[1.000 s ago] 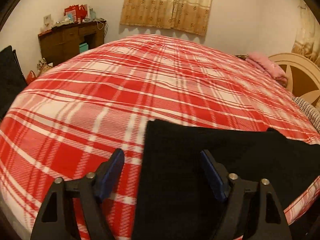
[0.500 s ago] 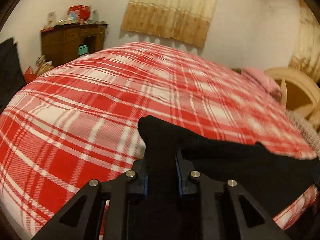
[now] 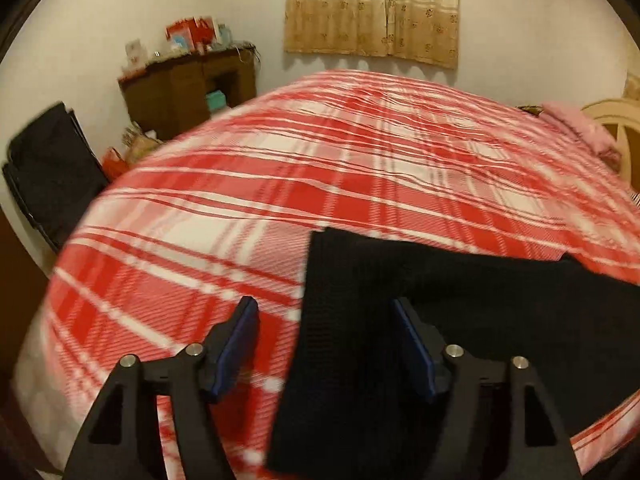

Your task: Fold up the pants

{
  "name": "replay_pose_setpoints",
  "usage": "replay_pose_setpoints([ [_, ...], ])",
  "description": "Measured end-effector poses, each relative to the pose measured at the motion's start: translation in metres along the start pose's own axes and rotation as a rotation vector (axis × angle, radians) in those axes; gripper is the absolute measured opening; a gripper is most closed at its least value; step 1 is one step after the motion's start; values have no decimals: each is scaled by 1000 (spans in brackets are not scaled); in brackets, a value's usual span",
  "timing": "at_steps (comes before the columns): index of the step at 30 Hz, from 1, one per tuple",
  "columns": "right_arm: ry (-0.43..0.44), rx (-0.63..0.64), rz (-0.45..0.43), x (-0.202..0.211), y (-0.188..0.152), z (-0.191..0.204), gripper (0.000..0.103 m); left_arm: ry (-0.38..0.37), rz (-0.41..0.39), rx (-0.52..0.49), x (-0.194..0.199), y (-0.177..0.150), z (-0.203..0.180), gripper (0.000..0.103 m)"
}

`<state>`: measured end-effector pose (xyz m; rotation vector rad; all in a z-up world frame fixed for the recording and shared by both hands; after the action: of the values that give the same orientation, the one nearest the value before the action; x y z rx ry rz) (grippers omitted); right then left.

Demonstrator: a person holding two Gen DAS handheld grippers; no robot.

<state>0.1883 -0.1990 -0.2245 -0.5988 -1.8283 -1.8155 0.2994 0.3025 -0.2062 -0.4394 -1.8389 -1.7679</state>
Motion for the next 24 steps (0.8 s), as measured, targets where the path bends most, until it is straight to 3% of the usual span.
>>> replay_pose_setpoints([
  [6,26,-19,-23,11,4,-4,79,163,-104,-63,37,5,26,70],
  [10,2,-138,-129,38,27,-47,79,198,-167,-38,56,15,23,70],
  [17,-215,-414,-202,75,31,-162,80,-74,-172,-60,73,16,-84,72],
  [21,-234,-524,-225,88,22,-204,72,-211,-126,-118,74,0,-157,72],
  [24,-188,-538,-194,83,17,-209,65,-247,-99,-175,70,-15,-198,72],
])
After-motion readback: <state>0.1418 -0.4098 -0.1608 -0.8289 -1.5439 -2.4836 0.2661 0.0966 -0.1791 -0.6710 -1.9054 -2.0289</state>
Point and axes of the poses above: each gripper's, at about its wrist camera, not at the fingertips, and x roughly against the way its jaws point, z to its left, y to its top, the point moved 6 cm from there along -x, roughly the way its jaws point, and after that the axes turned 7 degrees about -z, right-handed, at the moved point
